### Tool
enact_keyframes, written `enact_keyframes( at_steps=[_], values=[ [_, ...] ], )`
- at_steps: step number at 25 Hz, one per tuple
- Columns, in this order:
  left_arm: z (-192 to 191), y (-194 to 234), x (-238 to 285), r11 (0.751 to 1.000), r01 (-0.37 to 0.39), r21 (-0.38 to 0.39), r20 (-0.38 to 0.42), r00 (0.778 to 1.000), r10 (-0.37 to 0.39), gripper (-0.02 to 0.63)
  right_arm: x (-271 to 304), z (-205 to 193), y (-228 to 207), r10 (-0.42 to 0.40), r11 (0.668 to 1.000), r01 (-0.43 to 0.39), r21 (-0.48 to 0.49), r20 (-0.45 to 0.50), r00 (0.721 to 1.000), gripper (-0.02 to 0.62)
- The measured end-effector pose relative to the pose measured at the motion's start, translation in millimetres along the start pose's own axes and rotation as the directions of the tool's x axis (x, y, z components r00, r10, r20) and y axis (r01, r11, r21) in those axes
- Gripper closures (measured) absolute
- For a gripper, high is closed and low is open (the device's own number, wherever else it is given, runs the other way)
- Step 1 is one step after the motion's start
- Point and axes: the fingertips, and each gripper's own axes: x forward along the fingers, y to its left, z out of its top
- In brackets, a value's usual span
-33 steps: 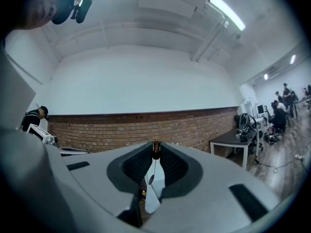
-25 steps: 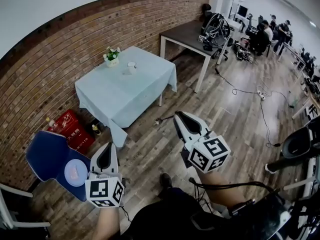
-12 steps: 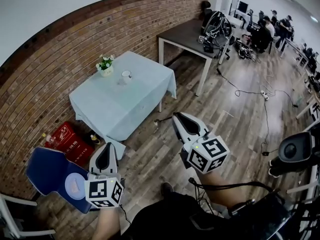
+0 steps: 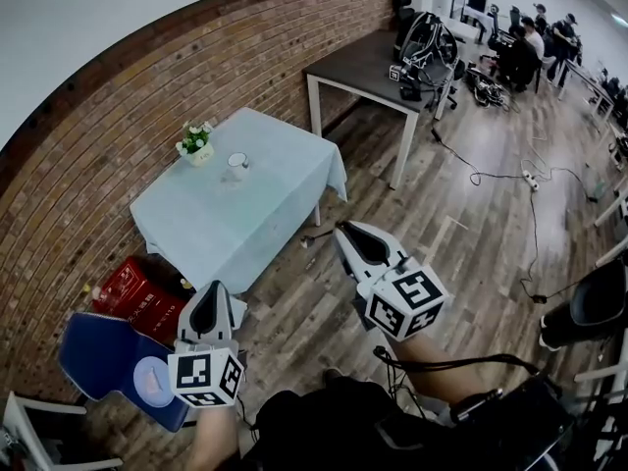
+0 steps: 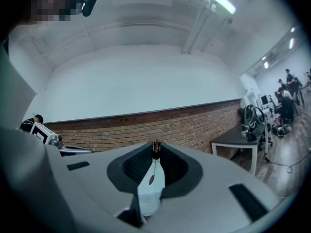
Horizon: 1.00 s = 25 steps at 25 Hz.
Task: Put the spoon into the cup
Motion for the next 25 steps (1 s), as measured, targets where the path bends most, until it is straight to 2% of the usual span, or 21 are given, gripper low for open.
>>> enact_keyframes(
  at_steps=[7, 25],
  values=[
    [-2.7, 14.4, 30.0, 1.0, -0.016, -0.011, -0.02, 1.0, 0.016, 0.597, 29.0, -0.5, -18.8, 0.008, 1.0, -0.008, 0.017, -0.012, 1.0, 0.537],
    [-0.8, 102.4, 149.3, 0.997, 0.065, -0.048, 0.02, 0.998, -0.064, 0.597, 167.4, 6.7, -35.9, -0.026, 0.999, 0.025, -0.024, -0.03, 0.999, 0.537]
  ],
)
